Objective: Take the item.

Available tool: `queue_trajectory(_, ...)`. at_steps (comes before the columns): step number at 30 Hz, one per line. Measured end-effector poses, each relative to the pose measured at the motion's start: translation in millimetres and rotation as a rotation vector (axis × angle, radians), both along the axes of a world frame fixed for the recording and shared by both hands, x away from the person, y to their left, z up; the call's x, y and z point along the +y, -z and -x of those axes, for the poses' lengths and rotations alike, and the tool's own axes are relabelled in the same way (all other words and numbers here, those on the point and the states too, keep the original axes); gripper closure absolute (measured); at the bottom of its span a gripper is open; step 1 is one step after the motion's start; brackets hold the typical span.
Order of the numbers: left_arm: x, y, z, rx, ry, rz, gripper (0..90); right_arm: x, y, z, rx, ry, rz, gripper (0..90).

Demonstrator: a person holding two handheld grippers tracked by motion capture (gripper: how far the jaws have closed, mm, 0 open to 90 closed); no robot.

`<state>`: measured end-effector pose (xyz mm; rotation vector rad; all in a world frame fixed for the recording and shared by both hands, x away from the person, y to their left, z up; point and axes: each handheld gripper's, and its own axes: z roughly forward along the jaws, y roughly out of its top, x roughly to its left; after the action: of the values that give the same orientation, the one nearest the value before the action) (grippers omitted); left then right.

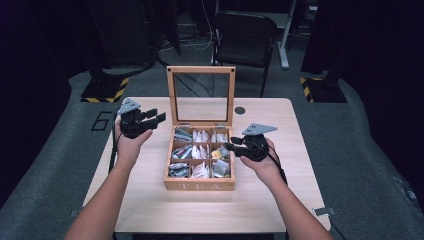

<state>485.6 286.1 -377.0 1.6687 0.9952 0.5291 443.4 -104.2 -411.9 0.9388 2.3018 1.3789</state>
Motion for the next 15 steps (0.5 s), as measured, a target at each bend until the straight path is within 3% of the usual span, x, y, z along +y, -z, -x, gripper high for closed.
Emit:
queue_trajectory(9,2.4,-0.1,-0.5,0.005,0.000,-0.013,53.5,0.4,14.8,10.4,0.001,0.005,0.007,65.0)
queue_trajectory(15,1.9,0.7,1.5,-0.003,-0.004,0.014,53.5,3.5,22.4,14.9,0.019,-0.011,-0.003,63.1)
